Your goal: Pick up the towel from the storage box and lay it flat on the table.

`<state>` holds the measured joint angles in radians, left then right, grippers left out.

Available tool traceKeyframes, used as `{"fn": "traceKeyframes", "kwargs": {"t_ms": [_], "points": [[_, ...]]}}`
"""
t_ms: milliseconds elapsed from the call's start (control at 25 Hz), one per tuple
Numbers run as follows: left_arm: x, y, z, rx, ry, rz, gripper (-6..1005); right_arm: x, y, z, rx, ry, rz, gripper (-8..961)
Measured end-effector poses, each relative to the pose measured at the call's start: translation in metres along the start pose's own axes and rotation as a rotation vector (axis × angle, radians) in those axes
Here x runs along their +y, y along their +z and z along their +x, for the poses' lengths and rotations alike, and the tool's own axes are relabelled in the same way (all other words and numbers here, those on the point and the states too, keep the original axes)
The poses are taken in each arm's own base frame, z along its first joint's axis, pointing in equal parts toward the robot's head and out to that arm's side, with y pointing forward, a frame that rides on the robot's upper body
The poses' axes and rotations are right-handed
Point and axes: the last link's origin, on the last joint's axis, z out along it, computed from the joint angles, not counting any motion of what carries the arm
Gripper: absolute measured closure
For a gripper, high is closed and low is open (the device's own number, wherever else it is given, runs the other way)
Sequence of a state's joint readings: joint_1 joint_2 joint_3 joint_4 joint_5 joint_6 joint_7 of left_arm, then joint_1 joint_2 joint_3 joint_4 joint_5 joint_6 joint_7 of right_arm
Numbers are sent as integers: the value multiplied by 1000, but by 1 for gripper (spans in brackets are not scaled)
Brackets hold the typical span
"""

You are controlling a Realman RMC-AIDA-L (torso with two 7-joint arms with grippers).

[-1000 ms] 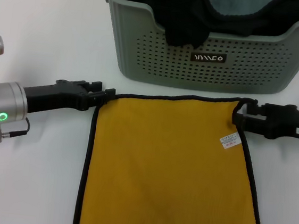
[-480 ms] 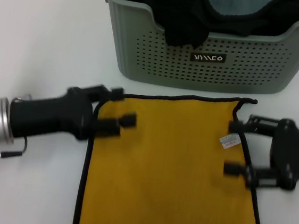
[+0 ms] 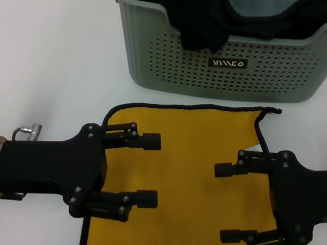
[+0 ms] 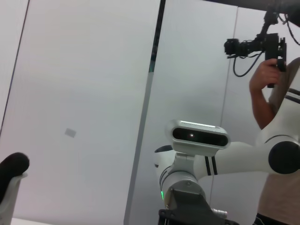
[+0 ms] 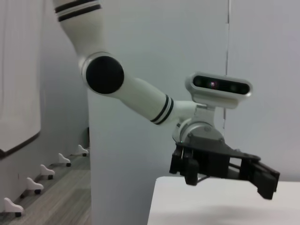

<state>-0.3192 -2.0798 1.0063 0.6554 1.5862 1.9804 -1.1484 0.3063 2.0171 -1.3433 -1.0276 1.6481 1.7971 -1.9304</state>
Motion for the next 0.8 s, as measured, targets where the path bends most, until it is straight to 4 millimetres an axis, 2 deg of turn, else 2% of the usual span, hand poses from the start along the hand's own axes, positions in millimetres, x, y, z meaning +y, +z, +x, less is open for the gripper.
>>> {"fn": "traceKeyframes", "kwargs": {"t_ms": [800], "points": [[4, -1, -2, 16, 0, 9, 208, 1, 2, -1, -16, -23, -3, 153]]}}
